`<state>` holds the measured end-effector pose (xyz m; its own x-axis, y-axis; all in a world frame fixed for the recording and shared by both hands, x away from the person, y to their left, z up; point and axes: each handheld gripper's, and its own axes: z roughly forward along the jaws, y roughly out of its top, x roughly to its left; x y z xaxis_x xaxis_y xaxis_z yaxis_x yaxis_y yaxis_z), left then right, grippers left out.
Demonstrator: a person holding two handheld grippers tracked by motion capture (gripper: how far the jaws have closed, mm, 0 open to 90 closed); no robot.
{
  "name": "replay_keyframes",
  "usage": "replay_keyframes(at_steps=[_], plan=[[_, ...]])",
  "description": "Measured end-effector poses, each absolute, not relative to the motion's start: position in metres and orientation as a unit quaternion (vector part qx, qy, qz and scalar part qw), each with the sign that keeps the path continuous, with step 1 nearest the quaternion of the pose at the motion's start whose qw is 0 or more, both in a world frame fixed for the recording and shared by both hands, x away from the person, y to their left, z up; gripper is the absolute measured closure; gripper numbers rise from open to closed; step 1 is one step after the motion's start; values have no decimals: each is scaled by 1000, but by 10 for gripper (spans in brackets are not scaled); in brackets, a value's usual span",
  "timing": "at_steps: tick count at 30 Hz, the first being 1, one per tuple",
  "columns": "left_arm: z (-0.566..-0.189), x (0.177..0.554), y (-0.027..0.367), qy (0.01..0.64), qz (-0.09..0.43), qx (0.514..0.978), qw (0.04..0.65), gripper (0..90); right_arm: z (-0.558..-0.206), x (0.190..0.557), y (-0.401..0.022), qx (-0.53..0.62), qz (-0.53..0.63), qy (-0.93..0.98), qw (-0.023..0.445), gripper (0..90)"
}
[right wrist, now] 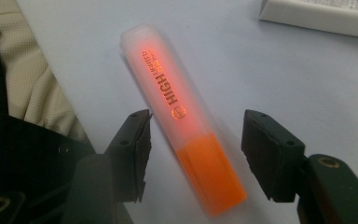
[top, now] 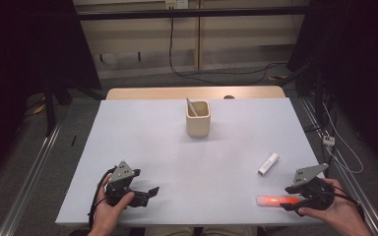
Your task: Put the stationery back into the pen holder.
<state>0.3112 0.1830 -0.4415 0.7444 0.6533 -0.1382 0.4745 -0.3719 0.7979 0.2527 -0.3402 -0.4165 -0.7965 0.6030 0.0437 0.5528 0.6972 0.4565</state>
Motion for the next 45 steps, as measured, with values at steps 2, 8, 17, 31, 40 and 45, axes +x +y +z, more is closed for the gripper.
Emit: replay_keyframes(at_steps=[2, 8, 17, 31, 40, 45], plan=[[-442, 311, 183, 343, 101, 822, 443, 64, -416, 254, -337, 315, 240, 916, 58, 447], [-441, 311, 183, 344, 101, 822, 442, 64, -416, 256, -317, 275, 284, 917, 51, 679], [-441, 311, 184, 343, 98, 821, 445, 64, -420, 253, -298, 240, 277, 930, 28, 900], [-441, 311, 183, 342, 100, 821, 446, 64, -432, 254, -289, 245, 252, 934, 69, 900], [-441, 311, 183, 343, 102, 820, 446, 64, -434, 265, -289, 286, 254, 922, 67, 900], [-441, 311, 183, 343, 100, 821, 446, 64, -435, 270, -288, 301, 255, 917, 66, 900]])
